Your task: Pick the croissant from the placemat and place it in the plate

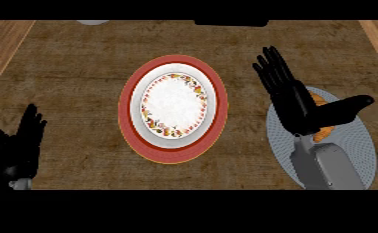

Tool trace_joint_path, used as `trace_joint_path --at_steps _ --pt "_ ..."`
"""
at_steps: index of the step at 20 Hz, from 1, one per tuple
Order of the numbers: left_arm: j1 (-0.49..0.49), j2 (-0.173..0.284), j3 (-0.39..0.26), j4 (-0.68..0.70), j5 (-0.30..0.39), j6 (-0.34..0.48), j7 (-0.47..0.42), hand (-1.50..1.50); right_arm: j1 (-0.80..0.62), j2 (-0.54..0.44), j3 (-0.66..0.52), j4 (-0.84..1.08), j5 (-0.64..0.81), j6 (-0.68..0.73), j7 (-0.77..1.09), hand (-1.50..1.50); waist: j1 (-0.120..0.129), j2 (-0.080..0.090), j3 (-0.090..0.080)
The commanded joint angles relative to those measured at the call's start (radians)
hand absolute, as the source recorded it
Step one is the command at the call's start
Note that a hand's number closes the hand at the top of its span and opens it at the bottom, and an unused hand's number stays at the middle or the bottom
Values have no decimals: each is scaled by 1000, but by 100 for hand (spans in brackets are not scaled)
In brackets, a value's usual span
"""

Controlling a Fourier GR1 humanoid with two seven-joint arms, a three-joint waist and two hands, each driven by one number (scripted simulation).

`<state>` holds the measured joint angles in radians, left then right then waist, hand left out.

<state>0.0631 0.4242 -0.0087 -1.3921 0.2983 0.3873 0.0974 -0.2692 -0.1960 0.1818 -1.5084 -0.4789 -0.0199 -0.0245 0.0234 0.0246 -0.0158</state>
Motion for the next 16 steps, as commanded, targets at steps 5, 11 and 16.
trace_joint_path --at_steps 5,11,16 --pt "-224 49 -105 -171 -73 -129 -96 0 -159 -109 120 98 221 104 -50 150 -14 -19 16" --pt "-288 80 -131 -219 -54 -209 -71 0 -106 -253 231 252 700 -216 35 150 -29 -19 16" --pt "-344 82 -109 -208 -32 -234 -32 0 20 -35 117 354 605 -432 -305 -150 -25 -19 19"
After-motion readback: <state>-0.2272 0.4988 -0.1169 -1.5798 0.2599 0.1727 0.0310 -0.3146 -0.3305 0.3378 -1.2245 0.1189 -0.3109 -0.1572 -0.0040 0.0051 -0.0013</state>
